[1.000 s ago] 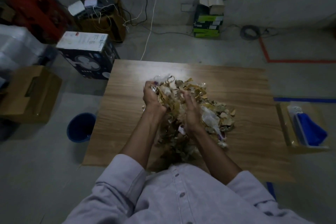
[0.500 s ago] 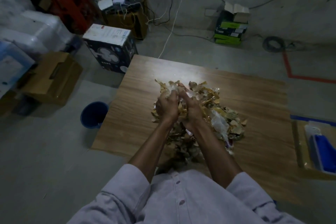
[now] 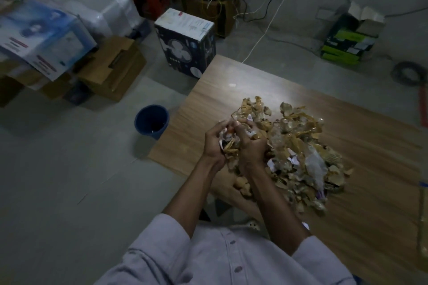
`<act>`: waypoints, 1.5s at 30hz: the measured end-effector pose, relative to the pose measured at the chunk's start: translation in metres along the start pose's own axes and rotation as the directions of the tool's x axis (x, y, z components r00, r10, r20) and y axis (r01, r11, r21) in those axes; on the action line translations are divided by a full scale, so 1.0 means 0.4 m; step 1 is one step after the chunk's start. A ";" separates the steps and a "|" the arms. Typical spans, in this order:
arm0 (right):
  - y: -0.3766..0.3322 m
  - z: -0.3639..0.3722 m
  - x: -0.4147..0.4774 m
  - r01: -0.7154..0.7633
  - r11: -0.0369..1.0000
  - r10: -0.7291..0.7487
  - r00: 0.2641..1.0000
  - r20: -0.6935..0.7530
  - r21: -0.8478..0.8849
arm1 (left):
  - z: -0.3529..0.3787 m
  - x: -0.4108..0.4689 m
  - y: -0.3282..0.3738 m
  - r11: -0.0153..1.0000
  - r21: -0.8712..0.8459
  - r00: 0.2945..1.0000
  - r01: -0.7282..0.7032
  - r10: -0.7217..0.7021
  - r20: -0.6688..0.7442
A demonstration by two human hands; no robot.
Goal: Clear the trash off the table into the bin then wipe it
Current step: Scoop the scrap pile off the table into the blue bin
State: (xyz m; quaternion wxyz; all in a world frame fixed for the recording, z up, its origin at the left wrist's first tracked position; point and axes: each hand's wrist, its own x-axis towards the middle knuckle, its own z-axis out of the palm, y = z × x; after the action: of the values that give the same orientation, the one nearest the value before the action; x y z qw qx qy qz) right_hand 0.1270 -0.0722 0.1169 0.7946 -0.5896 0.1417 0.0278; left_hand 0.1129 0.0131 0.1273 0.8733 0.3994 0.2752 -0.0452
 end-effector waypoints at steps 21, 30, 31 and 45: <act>0.423 1.007 0.202 -0.147 0.979 0.175 0.959 0.223 -0.140 | -0.763 0.444 0.651 0.975 0.107 0.933 -0.193 0.216 -0.288; 0.805 1.241 0.425 -0.194 0.926 0.269 0.941 0.204 -0.324 | -1.110 0.790 0.702 1.000 0.011 0.926 0.023 -0.017 -0.376; 0.863 1.247 0.452 -0.210 0.915 0.290 0.936 0.199 -0.343 | -1.149 0.831 0.684 0.999 0.010 0.927 0.043 -0.036 -0.373; 1.518 1.225 0.745 -0.583 0.759 0.638 0.754 0.156 -0.288 | -1.605 1.345 0.384 0.948 -0.062 0.835 0.311 -0.303 -0.460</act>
State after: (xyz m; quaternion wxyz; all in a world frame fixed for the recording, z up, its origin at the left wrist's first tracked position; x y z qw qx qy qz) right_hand 0.3786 0.5383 -0.3944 0.6815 -0.5868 0.2245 0.3752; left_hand 0.3276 0.6566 -0.3874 0.7604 0.3560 0.5356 -0.0901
